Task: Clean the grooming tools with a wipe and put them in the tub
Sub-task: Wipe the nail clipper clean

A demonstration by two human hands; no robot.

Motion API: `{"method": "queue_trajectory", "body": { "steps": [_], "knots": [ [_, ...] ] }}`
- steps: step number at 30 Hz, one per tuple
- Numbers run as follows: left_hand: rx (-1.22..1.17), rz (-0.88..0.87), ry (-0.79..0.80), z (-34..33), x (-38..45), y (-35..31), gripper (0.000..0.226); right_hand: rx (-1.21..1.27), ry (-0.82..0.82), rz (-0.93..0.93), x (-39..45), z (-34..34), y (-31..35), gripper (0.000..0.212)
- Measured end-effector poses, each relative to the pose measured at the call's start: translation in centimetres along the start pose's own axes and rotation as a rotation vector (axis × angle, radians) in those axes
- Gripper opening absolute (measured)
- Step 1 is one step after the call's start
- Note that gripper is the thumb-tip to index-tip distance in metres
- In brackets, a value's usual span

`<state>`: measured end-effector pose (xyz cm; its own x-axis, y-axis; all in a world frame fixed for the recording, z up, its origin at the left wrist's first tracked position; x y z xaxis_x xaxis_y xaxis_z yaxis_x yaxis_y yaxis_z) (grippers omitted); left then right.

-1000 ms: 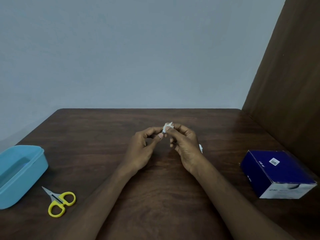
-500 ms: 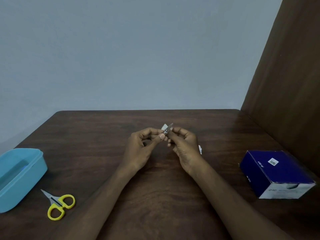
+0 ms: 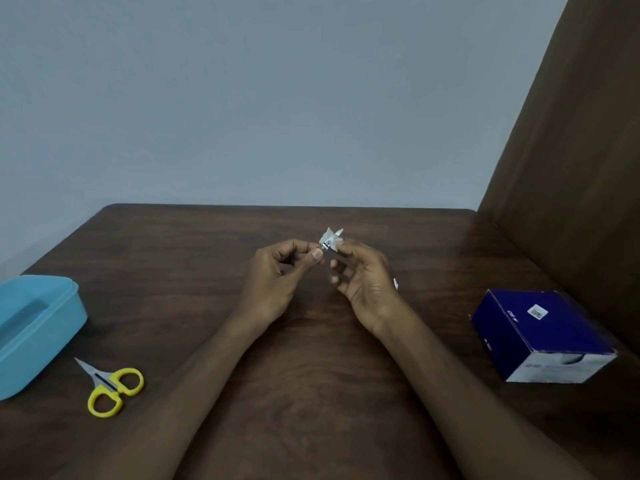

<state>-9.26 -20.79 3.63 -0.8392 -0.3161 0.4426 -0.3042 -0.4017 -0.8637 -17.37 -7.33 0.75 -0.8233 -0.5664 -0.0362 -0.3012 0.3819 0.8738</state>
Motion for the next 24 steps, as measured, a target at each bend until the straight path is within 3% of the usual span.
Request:
{"method": "queue_trajectory", "body": {
  "steps": [3, 7, 12, 17, 21, 24],
  "knots": [
    [0.017, -0.007, 0.001, 0.1, 0.0, 0.1, 0.009, 0.089, -0.063, -0.007, 0.2, 0.5, -0.2, 0.007],
    [-0.014, -0.013, -0.018, 0.2, 0.2, 0.0, 0.01, -0.032, -0.001, -0.007, 0.2, -0.4, -0.4, 0.009],
    [0.0, -0.017, 0.024, -0.2, 0.2, 0.3, 0.01, 0.063, -0.057, 0.026, 0.4, 0.3, 0.0, 0.004],
    [-0.048, -0.022, -0.014, 0.2, 0.3, 0.3, 0.01, -0.056, 0.009, 0.029, 0.2, -0.6, -0.3, 0.006],
    [-0.019, -0.006, 0.03, -0.3, 0.3, 0.5, 0.011, 0.055, -0.072, 0.063, 0.0, 0.3, 0.5, 0.008],
    [-0.029, -0.013, 0.017, -0.2, 0.3, 0.2, 0.011, -0.004, -0.048, 0.053, 0.1, 0.1, 0.3, 0.011]
  ]
}}
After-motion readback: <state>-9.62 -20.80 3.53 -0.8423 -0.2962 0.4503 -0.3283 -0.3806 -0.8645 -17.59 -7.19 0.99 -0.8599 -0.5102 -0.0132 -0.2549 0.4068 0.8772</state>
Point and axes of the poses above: each hand's wrist, its own x-axis towards the middle knuckle, its own z-axis out of the back of the hand, y = z × x, the point moved 10 cm from there along x, towards the middle knuckle, and after that the axes turned 5 degrees about y, right-handed, at the moved point
